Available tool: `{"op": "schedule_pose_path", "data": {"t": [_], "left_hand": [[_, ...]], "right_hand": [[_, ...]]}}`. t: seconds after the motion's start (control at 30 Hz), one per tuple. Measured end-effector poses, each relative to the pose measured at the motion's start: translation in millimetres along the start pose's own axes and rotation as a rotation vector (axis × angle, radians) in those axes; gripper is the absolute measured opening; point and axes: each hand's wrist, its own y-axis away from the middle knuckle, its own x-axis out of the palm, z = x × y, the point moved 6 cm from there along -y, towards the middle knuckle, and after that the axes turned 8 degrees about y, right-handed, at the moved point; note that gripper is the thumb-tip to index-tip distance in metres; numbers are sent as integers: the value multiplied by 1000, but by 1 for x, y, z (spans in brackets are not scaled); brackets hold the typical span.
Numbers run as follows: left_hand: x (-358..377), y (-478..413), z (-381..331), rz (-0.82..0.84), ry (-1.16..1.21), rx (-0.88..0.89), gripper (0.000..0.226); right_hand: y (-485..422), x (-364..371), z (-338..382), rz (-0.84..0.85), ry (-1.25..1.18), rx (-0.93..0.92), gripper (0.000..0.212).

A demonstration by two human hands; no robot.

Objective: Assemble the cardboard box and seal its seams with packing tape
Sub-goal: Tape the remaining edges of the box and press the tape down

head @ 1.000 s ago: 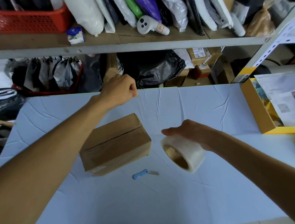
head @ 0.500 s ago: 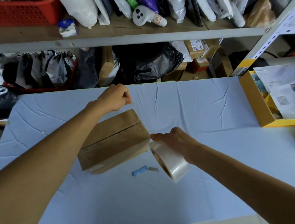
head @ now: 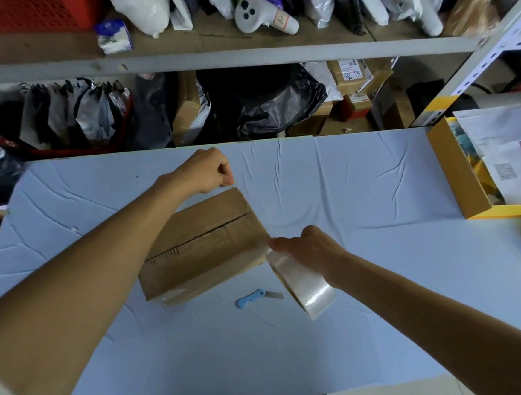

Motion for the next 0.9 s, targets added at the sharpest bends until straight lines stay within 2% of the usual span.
{"op": "schedule_pose_path", "data": {"t": [0.2, 0.33, 0.43, 0.53, 0.6, 0.67, 0.73, 0.8, 0.9], "left_hand": [[4, 1, 5, 71, 110, -76, 6], [14, 6, 15, 80, 358, -161, 14], [8, 8, 23, -50, 333, -159, 28], [-1, 13, 16, -176, 254, -59, 21], [0, 14, 7, -172, 166, 22, 13], [-1, 15, 3, -161, 261, 20, 5], [0, 16, 2, -124, 421, -33, 17], [4, 17, 1, -57, 410, -44, 27], [10, 22, 0, 17, 354, -24, 25]], "right_hand": [[-5, -1, 0, -10, 38, -14, 45], [-7, 0, -5, 11, 7, -1, 46], [-8, 0, -7, 15, 5, -11, 46], [-10, 0, -6, 8, 1, -14, 44], [-11, 2, -5, 17, -10, -16, 45], [-10, 3, -5, 19, -16, -13, 45], [-10, 2, -5, 12, -20, -9, 45], [-10, 3, -4, 12, -25, -10, 45], [-10, 4, -4, 19, -40, -16, 44]]}}
